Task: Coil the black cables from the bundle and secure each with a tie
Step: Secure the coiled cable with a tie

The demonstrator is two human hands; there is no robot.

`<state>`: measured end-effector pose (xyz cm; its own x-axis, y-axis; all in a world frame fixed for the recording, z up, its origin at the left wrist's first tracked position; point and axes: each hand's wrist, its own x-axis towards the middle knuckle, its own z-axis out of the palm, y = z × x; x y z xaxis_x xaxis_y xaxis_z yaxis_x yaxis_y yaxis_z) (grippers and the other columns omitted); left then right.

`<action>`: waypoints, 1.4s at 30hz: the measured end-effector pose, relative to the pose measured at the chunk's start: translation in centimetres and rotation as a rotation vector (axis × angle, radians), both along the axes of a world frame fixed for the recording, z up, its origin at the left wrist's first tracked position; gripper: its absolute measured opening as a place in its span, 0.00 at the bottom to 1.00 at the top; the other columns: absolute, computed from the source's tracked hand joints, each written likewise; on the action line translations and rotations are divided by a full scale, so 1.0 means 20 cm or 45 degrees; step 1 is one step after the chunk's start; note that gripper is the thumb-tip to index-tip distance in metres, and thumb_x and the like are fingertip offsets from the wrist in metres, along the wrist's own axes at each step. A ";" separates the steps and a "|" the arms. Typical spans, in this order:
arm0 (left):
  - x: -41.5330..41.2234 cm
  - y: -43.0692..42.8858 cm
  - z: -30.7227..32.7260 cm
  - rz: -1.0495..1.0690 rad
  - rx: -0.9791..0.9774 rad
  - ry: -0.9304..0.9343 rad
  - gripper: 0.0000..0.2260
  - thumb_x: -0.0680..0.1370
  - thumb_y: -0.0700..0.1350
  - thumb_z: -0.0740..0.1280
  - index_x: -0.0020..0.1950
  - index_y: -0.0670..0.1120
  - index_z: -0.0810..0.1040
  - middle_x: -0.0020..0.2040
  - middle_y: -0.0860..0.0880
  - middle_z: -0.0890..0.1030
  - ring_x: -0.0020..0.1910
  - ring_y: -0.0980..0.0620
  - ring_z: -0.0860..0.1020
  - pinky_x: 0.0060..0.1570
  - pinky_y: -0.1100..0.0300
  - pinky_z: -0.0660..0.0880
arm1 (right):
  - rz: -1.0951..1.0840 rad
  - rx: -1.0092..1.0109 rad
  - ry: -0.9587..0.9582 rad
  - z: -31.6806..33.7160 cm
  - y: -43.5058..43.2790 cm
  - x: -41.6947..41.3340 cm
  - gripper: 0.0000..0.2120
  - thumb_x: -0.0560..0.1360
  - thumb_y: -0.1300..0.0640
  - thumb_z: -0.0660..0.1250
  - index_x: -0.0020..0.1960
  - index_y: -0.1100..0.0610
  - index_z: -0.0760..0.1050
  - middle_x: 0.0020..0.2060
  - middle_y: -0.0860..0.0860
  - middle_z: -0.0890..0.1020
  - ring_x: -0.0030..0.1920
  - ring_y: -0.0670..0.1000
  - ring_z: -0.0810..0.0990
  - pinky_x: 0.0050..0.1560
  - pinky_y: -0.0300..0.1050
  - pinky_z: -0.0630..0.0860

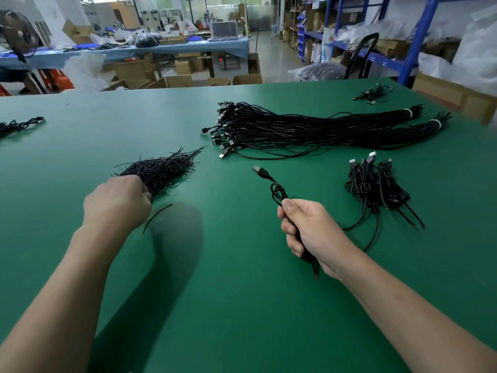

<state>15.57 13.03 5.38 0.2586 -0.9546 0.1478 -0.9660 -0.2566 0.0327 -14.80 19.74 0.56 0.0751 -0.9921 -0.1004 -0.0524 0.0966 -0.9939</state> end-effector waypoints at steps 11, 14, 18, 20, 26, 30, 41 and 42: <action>-0.73 0.17 -0.10 -1.232 -0.223 1.039 0.08 0.78 0.40 0.72 0.55 0.51 0.86 0.37 0.57 0.83 0.36 0.61 0.80 0.36 0.74 0.68 | 0.018 0.062 -0.009 0.00 0.00 0.00 0.13 0.86 0.57 0.51 0.48 0.59 0.70 0.28 0.47 0.64 0.23 0.46 0.58 0.25 0.40 0.54; -0.72 0.14 -0.16 -1.213 -0.252 1.054 0.07 0.78 0.41 0.73 0.53 0.51 0.88 0.38 0.58 0.84 0.39 0.62 0.81 0.37 0.76 0.68 | 0.096 0.067 0.034 0.00 -0.01 -0.03 0.12 0.86 0.56 0.52 0.51 0.59 0.71 0.29 0.45 0.64 0.25 0.45 0.57 0.25 0.37 0.56; -0.70 0.13 -0.18 -1.236 -0.302 0.978 0.09 0.78 0.41 0.73 0.53 0.53 0.88 0.38 0.57 0.83 0.39 0.60 0.80 0.36 0.75 0.67 | 0.186 0.079 0.069 -0.01 -0.03 -0.04 0.11 0.86 0.57 0.53 0.53 0.57 0.72 0.29 0.43 0.65 0.26 0.44 0.59 0.25 0.35 0.58; -0.69 0.13 -0.19 -1.251 -0.284 0.941 0.09 0.78 0.42 0.73 0.54 0.54 0.88 0.38 0.57 0.82 0.39 0.59 0.79 0.36 0.75 0.66 | 0.196 0.081 0.070 -0.01 -0.03 -0.04 0.11 0.86 0.57 0.53 0.52 0.57 0.73 0.30 0.44 0.65 0.26 0.44 0.59 0.25 0.36 0.57; -0.67 0.14 -0.19 -1.265 -0.310 0.684 0.11 0.80 0.49 0.71 0.60 0.62 0.84 0.39 0.54 0.76 0.37 0.54 0.74 0.36 0.55 0.73 | 0.224 0.142 -0.059 0.02 -0.02 -0.05 0.09 0.84 0.61 0.51 0.49 0.56 0.68 0.30 0.46 0.64 0.27 0.45 0.58 0.31 0.43 0.52; -0.63 0.13 -0.16 -1.349 -0.332 0.534 0.12 0.79 0.50 0.71 0.61 0.62 0.83 0.39 0.56 0.71 0.38 0.58 0.68 0.38 0.58 0.69 | 0.237 0.165 -0.094 0.04 -0.01 -0.06 0.08 0.83 0.59 0.52 0.51 0.57 0.69 0.31 0.47 0.64 0.28 0.46 0.57 0.33 0.45 0.51; -0.58 0.07 -0.09 -1.520 -0.537 0.014 0.12 0.75 0.64 0.68 0.51 0.58 0.83 0.62 0.54 0.78 0.71 0.47 0.70 0.67 0.47 0.61 | 0.336 0.093 0.080 0.04 -0.01 -0.02 0.10 0.85 0.64 0.51 0.52 0.59 0.71 0.29 0.46 0.62 0.27 0.45 0.55 0.29 0.42 0.49; -0.59 0.07 -0.09 -1.557 -0.504 0.026 0.12 0.75 0.63 0.69 0.51 0.56 0.82 0.61 0.56 0.80 0.70 0.50 0.73 0.69 0.47 0.61 | 0.354 0.088 0.098 0.04 -0.01 -0.02 0.10 0.86 0.63 0.51 0.55 0.62 0.71 0.30 0.46 0.62 0.27 0.45 0.55 0.31 0.44 0.49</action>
<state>3.84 14.39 3.50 -0.7441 -0.4638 0.4809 -0.5637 0.8221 -0.0794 -15.24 19.61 1.30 0.3330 -0.9251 -0.1826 -0.1612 0.1350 -0.9777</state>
